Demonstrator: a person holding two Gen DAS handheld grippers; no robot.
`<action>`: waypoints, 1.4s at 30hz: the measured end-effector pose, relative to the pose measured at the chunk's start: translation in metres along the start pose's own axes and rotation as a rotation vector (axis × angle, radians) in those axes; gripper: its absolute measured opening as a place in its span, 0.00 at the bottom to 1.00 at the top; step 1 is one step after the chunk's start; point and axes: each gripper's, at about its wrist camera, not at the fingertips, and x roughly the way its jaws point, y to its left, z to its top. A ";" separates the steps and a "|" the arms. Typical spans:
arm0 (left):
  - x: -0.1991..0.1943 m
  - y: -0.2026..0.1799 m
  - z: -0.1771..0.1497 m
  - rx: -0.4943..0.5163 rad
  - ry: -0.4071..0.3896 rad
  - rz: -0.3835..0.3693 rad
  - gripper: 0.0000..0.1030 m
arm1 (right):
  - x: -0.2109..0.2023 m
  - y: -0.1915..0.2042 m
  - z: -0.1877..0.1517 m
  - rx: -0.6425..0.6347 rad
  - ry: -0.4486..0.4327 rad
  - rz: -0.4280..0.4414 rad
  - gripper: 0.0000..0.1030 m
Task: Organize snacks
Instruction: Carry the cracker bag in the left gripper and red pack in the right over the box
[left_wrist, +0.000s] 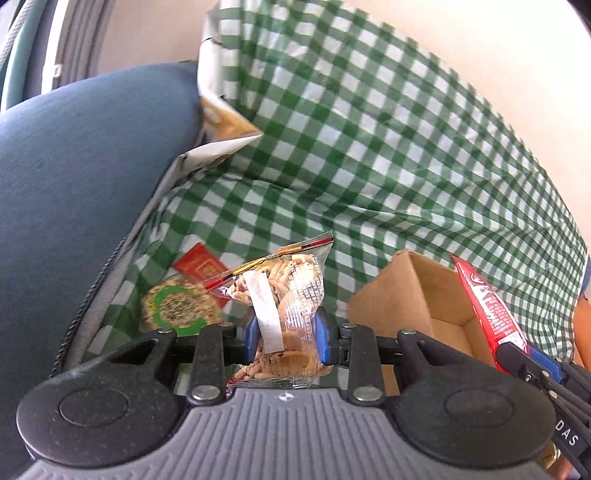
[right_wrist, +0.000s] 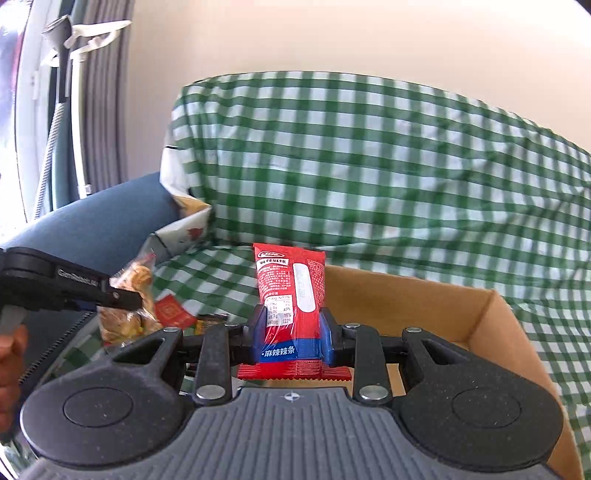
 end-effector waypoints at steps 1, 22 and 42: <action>0.000 -0.004 -0.001 0.007 -0.003 -0.009 0.33 | -0.002 -0.003 -0.002 -0.003 -0.004 -0.008 0.30; 0.012 -0.054 -0.012 0.105 -0.025 -0.074 0.33 | -0.023 -0.081 -0.027 -0.119 -0.009 -0.225 0.30; -0.001 -0.104 -0.024 0.220 -0.129 -0.211 0.33 | -0.024 -0.096 -0.030 -0.104 -0.002 -0.290 0.30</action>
